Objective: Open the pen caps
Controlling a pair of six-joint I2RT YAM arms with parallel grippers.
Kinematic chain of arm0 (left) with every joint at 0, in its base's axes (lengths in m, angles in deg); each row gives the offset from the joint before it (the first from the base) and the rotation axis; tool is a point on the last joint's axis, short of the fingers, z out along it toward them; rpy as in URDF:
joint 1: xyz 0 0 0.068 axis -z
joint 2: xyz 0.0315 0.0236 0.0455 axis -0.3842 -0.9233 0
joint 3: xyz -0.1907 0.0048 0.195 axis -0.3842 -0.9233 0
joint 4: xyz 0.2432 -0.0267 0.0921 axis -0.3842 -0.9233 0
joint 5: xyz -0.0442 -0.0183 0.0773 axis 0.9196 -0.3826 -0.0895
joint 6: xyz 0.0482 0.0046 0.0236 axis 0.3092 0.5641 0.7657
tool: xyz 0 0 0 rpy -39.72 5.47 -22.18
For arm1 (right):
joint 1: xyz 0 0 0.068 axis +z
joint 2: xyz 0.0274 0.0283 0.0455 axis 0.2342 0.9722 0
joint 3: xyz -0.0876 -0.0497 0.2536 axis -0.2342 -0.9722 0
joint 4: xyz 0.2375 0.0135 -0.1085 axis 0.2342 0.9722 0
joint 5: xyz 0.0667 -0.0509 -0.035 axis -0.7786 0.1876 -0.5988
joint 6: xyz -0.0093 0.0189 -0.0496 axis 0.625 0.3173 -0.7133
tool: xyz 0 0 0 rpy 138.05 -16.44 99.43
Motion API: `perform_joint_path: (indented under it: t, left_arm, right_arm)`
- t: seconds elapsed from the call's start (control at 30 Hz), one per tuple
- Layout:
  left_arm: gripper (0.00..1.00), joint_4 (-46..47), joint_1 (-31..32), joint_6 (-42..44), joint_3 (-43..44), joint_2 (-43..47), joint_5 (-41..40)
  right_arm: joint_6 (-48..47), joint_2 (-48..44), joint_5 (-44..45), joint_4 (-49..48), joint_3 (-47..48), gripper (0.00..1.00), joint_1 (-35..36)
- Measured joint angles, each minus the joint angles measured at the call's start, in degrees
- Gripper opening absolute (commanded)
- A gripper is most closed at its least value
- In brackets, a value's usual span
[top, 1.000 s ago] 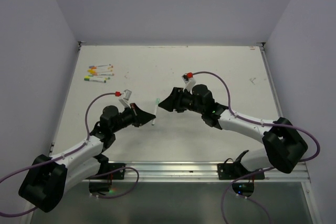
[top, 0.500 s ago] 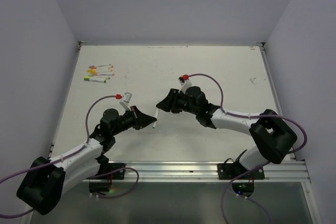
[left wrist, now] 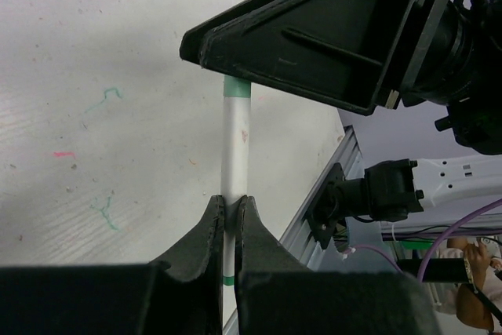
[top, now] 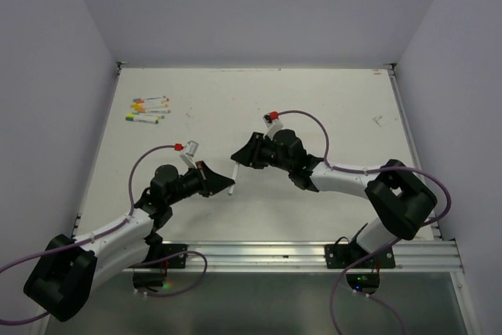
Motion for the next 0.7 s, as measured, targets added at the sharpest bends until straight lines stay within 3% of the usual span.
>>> perform_joint_path:
  t: [0.1, 0.2, 0.23, 0.27, 0.3, 0.33, 0.37, 0.47, 0.7]
  left_arm:
    - [0.00, 0.00, 0.00, 0.00, 0.00, 0.00, -0.02]
    - [0.00, 0.00, 0.00, 0.00, 0.00, -0.02, 0.00]
    - [0.00, -0.02, 0.02, 0.02, 0.00, -0.11, -0.02]
    - [0.00, -0.04, 0.04, 0.02, 0.00, -0.20, -0.04]
    - [0.04, -0.02, 0.04, 0.02, 0.00, -0.35, 0.00]
    - [0.29, 0.04, 0.04, 0.07, 0.00, -0.35, 0.11]
    - [0.39, 0.04, 0.04, 0.61, 0.00, -0.39, 0.09]
    - [0.56, -0.04, 0.04, 0.74, 0.02, -0.94, 0.20]
    - [0.59, -0.04, 0.04, 1.11, 0.11, -1.88, 0.33]
  right_arm:
    - [0.20, 0.81, 0.00, -0.17, 0.04, 0.31, 0.39]
    - [0.48, 1.03, 0.00, -0.33, 0.09, 0.16, 0.70]
    - [0.66, 1.03, 0.00, -0.57, 0.11, 0.00, 0.72]
    - [1.14, 1.03, -0.15, -0.87, 0.28, 0.00, 0.79]
    - [1.44, 1.03, -0.11, -1.03, 0.55, 0.00, 1.03]
    - [1.31, 1.03, -0.07, -1.03, 0.63, 0.00, 1.09]
    - [1.36, 1.03, -0.07, -1.05, 0.63, 0.00, 1.09]
    - [1.40, 1.03, 0.00, -1.09, 0.63, 0.00, 1.07]
    - [2.40, 1.03, -0.09, -2.38, 0.57, 0.00, 1.07]
